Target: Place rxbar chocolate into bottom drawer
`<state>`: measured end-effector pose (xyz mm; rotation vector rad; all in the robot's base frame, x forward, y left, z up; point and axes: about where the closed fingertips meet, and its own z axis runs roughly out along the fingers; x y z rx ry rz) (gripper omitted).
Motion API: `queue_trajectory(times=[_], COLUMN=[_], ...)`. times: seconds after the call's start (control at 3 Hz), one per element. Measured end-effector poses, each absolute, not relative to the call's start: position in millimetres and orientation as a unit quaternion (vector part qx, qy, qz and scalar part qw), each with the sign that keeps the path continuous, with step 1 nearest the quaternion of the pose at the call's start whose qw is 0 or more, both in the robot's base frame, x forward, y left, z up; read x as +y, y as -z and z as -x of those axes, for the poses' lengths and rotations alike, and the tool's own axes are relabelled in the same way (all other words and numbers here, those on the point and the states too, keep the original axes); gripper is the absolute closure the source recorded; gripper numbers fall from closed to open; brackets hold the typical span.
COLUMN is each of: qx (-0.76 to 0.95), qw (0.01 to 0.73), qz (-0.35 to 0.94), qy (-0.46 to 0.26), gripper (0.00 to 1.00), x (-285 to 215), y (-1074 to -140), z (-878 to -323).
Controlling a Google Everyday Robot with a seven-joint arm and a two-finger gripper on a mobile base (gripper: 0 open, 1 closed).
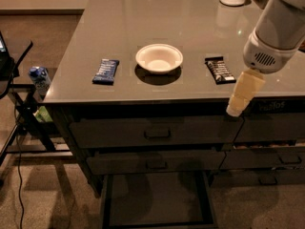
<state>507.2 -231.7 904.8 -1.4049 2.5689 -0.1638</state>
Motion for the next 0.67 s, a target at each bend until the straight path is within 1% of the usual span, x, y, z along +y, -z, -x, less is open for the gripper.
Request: queue_trajectory(times=[0.33,0.67], qx=[0.871,0.892], qw=[0.104,0.113], qz=[0.476,0.436], qy=[0.056,0.046], gripper=[0.00,0.00], x=[-231.7,-230.8], y=[-904.8,-901.0], z=[-507.2,-517.3])
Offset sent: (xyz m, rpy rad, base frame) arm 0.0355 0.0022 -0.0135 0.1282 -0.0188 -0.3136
